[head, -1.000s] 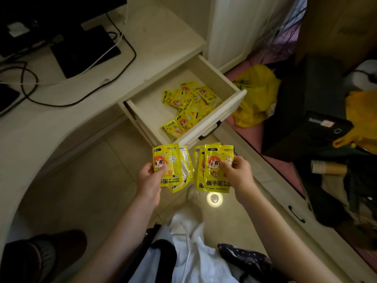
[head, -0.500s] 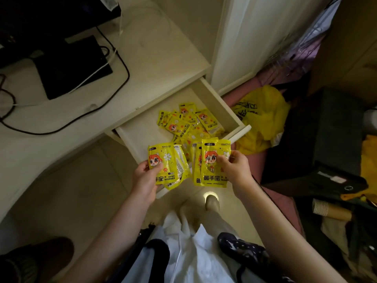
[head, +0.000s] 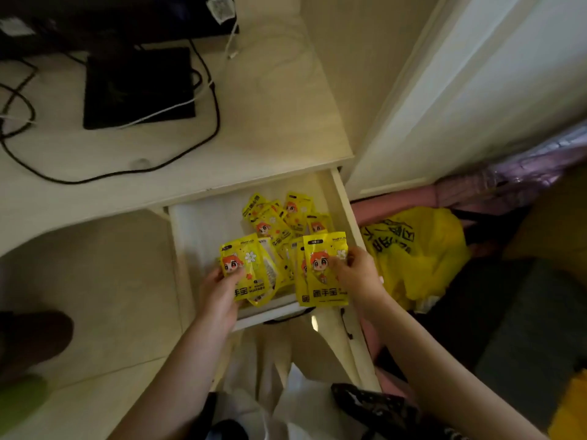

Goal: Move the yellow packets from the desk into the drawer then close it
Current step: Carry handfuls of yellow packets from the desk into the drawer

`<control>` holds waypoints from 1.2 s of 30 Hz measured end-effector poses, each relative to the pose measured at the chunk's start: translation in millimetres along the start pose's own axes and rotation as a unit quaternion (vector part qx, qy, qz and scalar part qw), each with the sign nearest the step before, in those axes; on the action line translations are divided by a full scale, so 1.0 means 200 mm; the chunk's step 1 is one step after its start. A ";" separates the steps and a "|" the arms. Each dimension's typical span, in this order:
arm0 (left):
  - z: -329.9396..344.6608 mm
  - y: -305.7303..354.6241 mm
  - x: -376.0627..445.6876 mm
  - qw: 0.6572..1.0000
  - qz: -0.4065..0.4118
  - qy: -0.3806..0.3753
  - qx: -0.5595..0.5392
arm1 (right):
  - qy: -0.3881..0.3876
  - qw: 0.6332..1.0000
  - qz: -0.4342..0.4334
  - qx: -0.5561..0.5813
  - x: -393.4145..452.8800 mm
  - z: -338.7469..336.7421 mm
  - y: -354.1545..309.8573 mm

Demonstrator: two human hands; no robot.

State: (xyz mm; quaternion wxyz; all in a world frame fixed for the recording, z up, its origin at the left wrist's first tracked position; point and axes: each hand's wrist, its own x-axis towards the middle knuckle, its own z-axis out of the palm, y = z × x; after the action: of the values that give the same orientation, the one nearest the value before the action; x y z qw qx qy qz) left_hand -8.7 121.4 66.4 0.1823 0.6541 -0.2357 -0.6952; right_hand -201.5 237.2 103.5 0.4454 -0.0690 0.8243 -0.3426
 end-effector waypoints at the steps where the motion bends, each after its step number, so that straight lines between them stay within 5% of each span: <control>1: 0.01 0.00 0.01 1.000 0.000 0.006 -0.004 | -0.008 1.000 -0.001 -0.014 0.03 0.00 -0.01; 17: -0.07 0.13 0.60 0.989 -0.003 0.121 0.087 | -0.091 0.987 -0.018 -0.132 0.61 0.54 -0.25; 23: -0.05 0.15 0.83 0.983 0.020 0.111 0.146 | -0.125 0.982 -0.034 -0.140 0.77 0.75 -0.32; 36: -0.08 0.16 0.82 0.948 -0.007 0.115 0.297 | -0.104 0.974 -0.017 -0.202 0.82 0.70 -0.31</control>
State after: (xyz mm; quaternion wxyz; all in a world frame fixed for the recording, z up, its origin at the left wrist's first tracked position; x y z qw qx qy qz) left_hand -7.2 0.9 -50.8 0.0006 0.7562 -0.4040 -0.5148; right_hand -200.6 51.3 -21.3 0.4996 -0.2072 0.8242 -0.1678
